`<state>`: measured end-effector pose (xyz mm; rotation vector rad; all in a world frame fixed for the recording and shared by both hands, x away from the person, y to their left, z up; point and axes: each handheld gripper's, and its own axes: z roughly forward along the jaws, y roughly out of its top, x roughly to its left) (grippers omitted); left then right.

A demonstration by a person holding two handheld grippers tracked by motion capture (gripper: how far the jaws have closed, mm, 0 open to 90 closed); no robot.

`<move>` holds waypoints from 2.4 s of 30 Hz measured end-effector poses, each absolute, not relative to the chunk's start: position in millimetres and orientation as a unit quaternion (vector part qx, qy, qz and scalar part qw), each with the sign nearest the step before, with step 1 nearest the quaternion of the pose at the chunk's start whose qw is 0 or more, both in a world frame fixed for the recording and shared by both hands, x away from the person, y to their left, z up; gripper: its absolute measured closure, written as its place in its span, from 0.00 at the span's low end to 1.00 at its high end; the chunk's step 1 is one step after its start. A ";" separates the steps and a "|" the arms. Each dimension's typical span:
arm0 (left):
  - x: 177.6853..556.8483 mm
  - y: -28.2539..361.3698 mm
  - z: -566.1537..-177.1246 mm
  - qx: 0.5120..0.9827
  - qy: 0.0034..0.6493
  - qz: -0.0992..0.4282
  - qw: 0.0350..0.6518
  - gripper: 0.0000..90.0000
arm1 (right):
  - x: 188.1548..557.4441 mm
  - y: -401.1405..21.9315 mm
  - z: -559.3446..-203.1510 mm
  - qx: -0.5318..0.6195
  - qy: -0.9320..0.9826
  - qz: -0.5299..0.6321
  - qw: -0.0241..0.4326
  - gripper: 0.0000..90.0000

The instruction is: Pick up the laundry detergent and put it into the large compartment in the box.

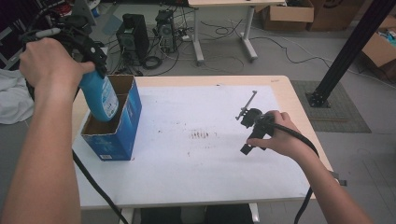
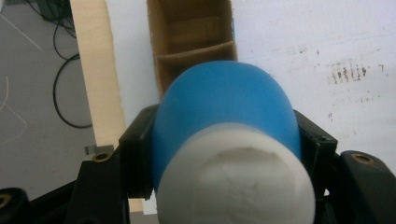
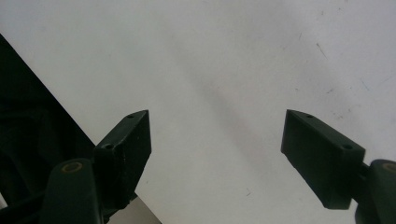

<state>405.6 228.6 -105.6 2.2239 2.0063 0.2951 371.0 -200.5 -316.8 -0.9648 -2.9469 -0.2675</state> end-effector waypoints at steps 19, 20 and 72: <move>418.8 244.1 -158.6 0.730 0.676 0.081 0.052 0.42 | 374.0 -201.6 -320.4 -0.314 -0.946 -0.084 0.017 0.27; 419.1 244.7 -160.7 0.730 0.677 0.080 0.052 0.42 | 374.1 -201.6 -320.6 -0.313 -0.946 -0.083 0.018 0.27; 429.5 241.4 -263.8 0.734 0.679 0.029 0.017 0.42 | 370.8 -198.3 -325.0 -0.312 -0.947 -0.076 0.019 0.27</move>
